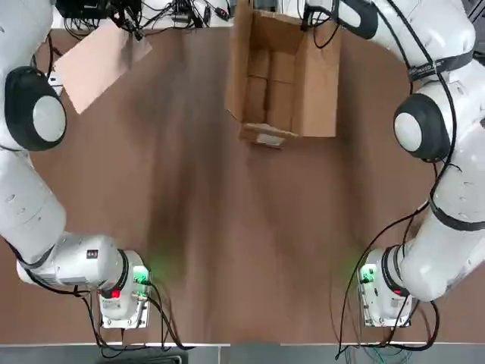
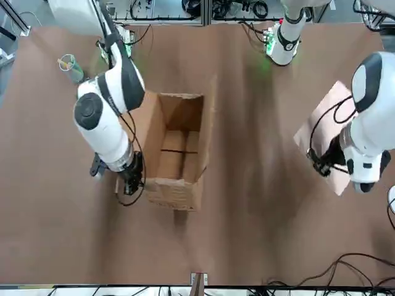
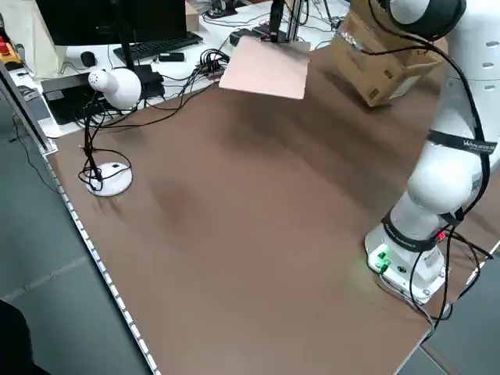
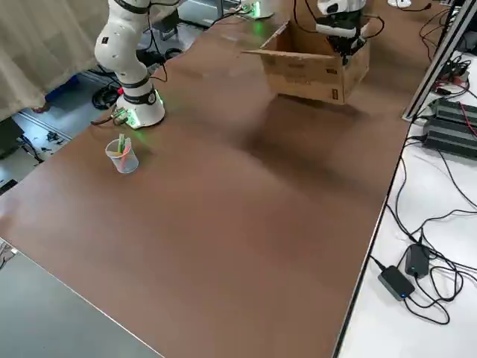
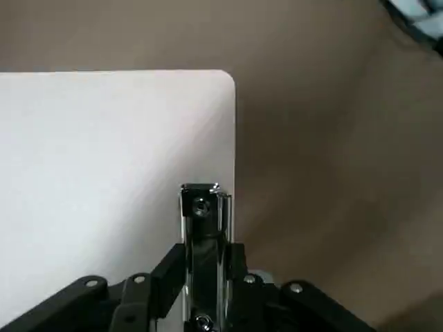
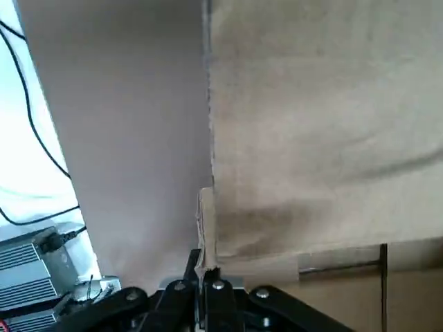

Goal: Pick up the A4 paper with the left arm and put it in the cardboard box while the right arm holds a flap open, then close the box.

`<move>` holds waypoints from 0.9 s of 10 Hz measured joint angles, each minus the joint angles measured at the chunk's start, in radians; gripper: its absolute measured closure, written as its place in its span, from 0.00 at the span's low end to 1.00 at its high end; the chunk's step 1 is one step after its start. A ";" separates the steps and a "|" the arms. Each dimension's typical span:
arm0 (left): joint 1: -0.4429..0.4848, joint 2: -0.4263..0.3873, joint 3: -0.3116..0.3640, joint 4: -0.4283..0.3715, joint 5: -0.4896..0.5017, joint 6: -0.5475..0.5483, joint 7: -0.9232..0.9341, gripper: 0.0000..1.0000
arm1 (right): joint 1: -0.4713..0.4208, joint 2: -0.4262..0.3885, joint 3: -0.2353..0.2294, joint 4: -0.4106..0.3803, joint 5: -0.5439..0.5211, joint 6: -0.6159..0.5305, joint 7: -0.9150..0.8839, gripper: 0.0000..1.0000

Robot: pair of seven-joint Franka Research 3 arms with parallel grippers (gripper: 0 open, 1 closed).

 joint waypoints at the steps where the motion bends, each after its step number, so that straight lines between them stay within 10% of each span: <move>1: -0.018 0.000 -0.011 0.017 0.000 -0.028 0.011 0.68 | 0.017 0.021 0.000 0.000 -0.001 0.022 0.021 0.96; 9: -0.148 0.000 -0.016 0.095 -0.002 -0.113 -0.261 0.68 | 0.076 0.114 -0.004 0.000 -0.041 0.136 0.029 0.96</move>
